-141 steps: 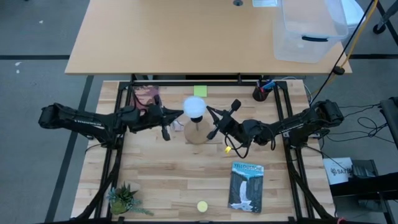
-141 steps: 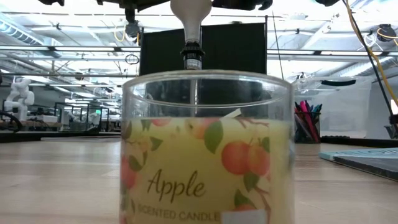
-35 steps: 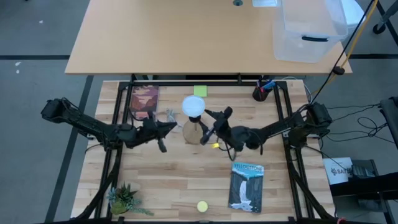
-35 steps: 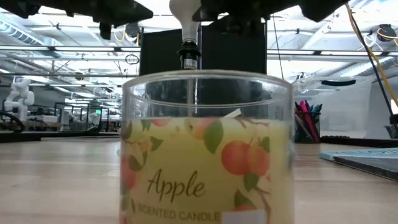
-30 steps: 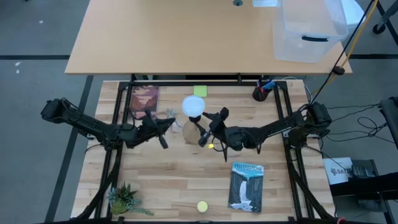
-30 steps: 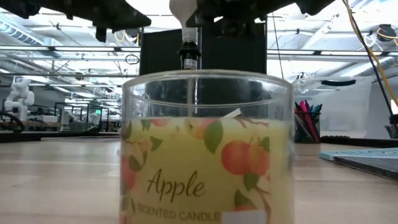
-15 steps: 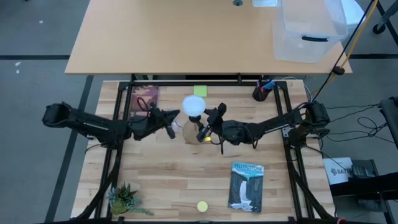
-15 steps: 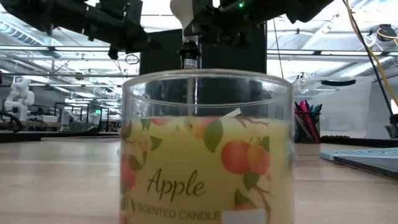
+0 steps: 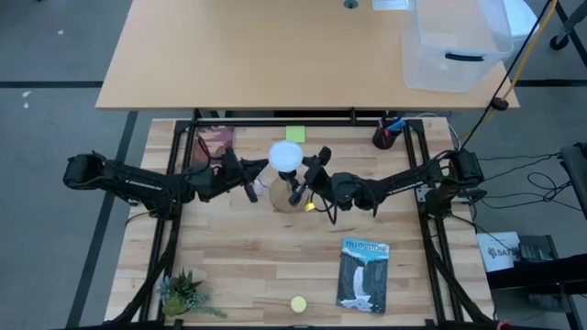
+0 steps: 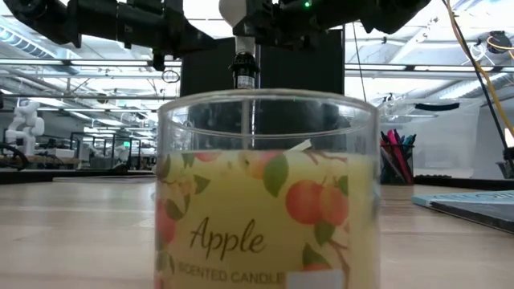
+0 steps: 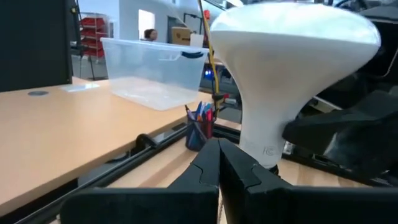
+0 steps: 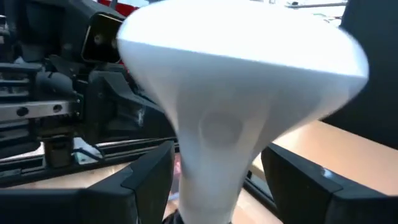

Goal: Screw lightbulb
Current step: Remove the lightbulb from the lamp

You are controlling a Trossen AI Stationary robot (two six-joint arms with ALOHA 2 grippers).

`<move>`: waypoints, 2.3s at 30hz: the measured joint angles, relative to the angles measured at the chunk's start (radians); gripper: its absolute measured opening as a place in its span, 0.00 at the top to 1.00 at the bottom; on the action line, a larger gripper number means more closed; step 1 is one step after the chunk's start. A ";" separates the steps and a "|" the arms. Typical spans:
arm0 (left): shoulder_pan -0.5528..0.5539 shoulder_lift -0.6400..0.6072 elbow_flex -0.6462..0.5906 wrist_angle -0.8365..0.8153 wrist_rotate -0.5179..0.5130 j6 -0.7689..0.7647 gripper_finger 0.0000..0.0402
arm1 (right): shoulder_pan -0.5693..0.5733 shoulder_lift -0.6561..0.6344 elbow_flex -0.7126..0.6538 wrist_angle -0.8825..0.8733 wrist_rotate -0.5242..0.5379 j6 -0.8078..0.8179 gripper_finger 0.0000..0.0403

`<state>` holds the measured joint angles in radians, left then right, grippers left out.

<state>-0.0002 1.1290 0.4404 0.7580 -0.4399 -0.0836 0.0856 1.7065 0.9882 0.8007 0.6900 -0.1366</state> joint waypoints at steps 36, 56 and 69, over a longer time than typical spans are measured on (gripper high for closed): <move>-0.021 0.000 0.001 -0.158 0.091 -0.092 1.00 | -0.040 -0.001 0.006 -0.034 -0.142 0.052 0.44; -0.083 0.392 0.001 0.209 -0.036 -0.068 0.54 | -0.047 -0.001 0.005 0.015 -0.147 0.025 0.47; -0.024 0.561 0.055 0.337 0.041 -0.093 0.50 | -0.054 -0.001 0.004 0.018 -0.147 0.020 0.47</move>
<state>-0.0241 1.6895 0.4957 1.0948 -0.3992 -0.1768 0.0315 1.7058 0.9924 0.8184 0.5430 -0.1162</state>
